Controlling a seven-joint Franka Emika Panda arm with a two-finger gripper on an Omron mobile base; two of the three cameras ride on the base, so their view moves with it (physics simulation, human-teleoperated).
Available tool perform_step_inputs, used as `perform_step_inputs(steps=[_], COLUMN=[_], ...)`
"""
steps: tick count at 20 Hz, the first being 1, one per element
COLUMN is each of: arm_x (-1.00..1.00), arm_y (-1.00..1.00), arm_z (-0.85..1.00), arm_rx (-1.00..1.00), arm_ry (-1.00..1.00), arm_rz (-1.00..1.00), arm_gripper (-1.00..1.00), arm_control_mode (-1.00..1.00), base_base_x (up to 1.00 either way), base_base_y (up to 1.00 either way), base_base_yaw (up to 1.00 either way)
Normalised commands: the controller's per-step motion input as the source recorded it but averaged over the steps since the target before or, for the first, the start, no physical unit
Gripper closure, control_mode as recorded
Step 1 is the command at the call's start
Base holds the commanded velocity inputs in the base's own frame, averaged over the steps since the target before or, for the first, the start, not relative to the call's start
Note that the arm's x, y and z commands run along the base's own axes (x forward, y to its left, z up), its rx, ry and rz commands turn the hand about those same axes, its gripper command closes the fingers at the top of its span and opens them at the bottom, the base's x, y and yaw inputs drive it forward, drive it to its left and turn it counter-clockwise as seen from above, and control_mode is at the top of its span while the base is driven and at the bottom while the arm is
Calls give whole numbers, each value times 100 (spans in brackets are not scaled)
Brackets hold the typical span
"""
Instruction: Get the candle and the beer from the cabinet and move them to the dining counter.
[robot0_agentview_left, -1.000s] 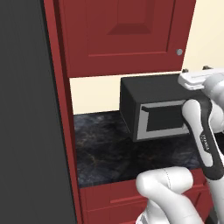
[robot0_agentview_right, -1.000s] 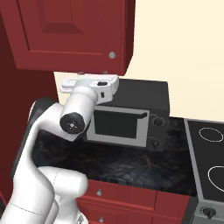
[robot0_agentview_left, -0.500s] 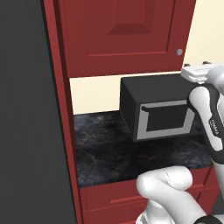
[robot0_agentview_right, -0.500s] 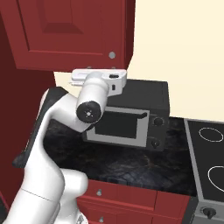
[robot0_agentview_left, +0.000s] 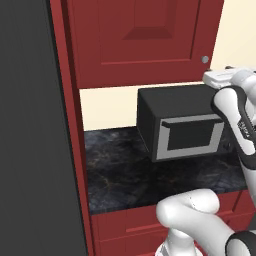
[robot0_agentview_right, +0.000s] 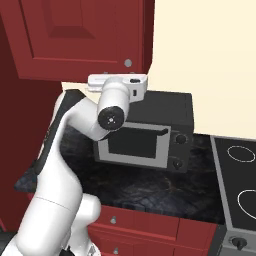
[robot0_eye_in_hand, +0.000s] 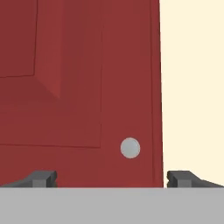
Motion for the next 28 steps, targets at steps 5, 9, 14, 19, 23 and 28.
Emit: perform_step_inputs(steps=[5,9,14,19,23,28], arm_x=[40,33,22,18,11,13], arm_y=[0,-4,-7,-8,-3,-2], arm_z=[0,0,5,2,0,0], arm_rx=[0,0,0,0,0,0], arm_ry=[0,0,-1,0,0,0], arm_rz=[1,0,0,0,1,1], arm_gripper=[-100,-100,-100,-100,-100,-100], arm_control_mode=[-100,-100,-100,-100,-100,-100], base_base_x=[0,0,0,0,0,0], base_base_y=[0,0,0,0,0,0], base_base_yaw=[0,0,0,0,0,0])
